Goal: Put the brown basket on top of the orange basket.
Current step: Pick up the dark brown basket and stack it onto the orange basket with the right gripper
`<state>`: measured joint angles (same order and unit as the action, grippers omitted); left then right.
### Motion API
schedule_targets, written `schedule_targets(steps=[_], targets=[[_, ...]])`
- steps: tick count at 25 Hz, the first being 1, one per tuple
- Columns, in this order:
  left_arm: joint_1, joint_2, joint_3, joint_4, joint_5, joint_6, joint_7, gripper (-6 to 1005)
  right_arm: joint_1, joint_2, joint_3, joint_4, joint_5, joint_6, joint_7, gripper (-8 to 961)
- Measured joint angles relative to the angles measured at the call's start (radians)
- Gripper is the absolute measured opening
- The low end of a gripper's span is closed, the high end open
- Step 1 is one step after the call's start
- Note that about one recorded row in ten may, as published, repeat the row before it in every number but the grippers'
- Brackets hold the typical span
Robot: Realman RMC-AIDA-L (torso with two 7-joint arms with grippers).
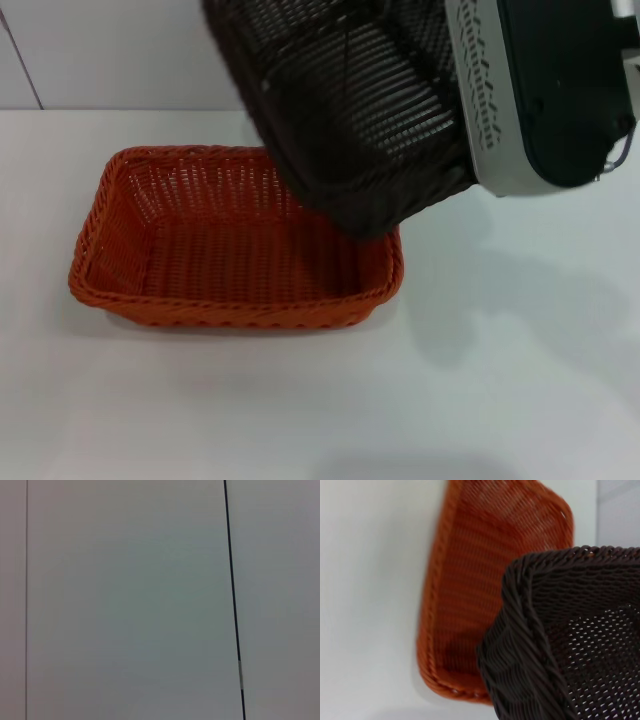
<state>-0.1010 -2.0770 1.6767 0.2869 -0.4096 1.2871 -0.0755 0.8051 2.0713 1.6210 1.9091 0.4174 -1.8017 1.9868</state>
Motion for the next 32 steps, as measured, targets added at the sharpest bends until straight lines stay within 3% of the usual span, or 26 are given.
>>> schedule_targets(steps=[4, 8, 22, 28, 32], targets=[[-0.003, -0.001, 0.0, 0.0, 0.0, 0.0, 0.0, 655, -0.004, -0.002, 0.023, -0.014, 0.088, -0.02, -0.101, 157], [-0.009, -0.002, -0.002, -0.001, 0.0, -0.007, -0.001, 655, 0.0, -0.004, 0.114, -0.035, 0.234, -0.059, -0.267, 158], [-0.023, -0.002, -0.004, 0.0, 0.0, -0.01, -0.003, 655, -0.032, -0.004, 0.288, -0.072, 0.38, -0.139, -0.55, 157], [-0.011, 0.001, -0.004, -0.001, 0.0, -0.011, -0.004, 655, -0.102, 0.0, 0.339, -0.125, 0.469, -0.052, -0.786, 157], [-0.002, 0.0, -0.007, -0.003, -0.001, -0.011, -0.001, 655, -0.102, -0.002, 0.353, -0.191, 0.469, -0.035, -0.857, 157]])
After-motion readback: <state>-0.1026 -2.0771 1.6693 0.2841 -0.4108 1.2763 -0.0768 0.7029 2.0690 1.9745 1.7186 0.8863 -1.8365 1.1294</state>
